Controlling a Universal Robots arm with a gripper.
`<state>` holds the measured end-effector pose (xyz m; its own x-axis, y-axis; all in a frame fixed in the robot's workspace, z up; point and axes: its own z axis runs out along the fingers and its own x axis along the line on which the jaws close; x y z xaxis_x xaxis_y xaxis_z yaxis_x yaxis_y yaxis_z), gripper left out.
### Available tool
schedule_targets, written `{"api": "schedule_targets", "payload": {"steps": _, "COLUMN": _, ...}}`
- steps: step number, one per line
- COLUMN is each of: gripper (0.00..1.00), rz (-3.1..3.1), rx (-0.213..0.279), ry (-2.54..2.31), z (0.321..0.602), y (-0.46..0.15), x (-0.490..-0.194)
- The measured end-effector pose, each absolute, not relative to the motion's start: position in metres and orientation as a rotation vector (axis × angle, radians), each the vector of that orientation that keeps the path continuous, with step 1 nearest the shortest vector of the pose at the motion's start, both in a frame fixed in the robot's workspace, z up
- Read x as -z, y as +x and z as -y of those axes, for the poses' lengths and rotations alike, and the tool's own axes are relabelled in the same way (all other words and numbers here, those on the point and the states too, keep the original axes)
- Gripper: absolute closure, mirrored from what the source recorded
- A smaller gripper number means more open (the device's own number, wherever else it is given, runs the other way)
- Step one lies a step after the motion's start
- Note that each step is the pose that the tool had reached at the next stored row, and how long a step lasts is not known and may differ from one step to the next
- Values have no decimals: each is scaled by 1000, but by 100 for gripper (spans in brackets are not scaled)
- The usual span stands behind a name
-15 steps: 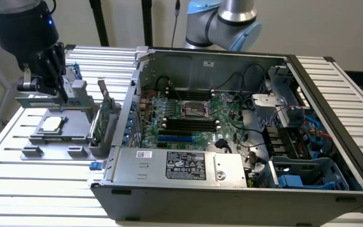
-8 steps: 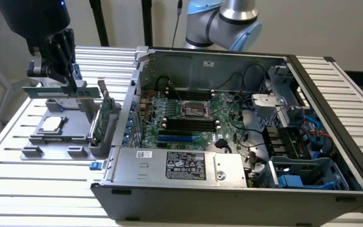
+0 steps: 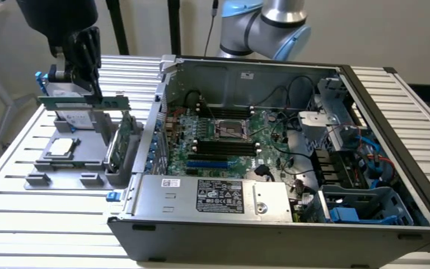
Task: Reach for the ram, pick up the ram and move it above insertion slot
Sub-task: 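Pick up the ram and move it above insertion slot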
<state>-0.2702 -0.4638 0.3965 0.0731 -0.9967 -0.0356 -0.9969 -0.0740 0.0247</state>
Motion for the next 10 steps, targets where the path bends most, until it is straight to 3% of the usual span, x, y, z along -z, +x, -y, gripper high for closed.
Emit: {"api": "schedule_targets", "payload": {"steps": 10, "gripper": 87, "rz": -2130, "rx": -75, "ry": -2293, "z": 453, "y": -246, "x": -397}}
